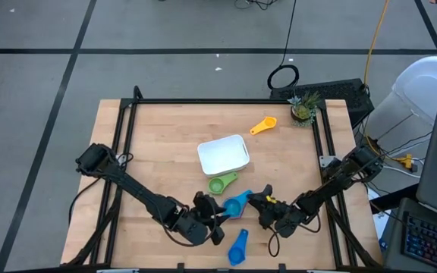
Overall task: Nest measuring cups in basket
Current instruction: Adjust stacked measuring cups, then stack the blue measuring cup on top of the stacked measuring cups
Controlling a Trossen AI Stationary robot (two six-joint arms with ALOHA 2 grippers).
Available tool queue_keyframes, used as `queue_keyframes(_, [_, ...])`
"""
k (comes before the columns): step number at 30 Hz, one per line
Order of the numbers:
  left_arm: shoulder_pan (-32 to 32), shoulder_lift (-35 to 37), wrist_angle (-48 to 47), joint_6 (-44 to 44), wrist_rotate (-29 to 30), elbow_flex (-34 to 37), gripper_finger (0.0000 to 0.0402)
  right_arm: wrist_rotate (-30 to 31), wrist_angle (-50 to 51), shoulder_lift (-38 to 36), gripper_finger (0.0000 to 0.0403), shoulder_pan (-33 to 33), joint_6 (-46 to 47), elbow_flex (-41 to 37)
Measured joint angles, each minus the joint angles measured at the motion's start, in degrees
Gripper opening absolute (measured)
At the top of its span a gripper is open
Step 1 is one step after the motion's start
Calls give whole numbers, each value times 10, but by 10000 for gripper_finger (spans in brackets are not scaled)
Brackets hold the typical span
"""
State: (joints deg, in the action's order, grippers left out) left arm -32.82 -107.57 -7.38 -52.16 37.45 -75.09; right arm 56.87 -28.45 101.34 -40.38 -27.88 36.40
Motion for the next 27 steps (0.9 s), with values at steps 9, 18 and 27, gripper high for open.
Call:
queue_keyframes(9, [-17,0,15,24,-16,0,122,-36,22,-27,154,-2,57,-1])
queue_keyframes(18, [-22,-1,15,23,-16,0,122,-64,123,-131,197,-6,105,-1])
queue_keyframes(27, [-23,-1,15,24,-16,0,122,-268,269,-238,205,-26,221,18])
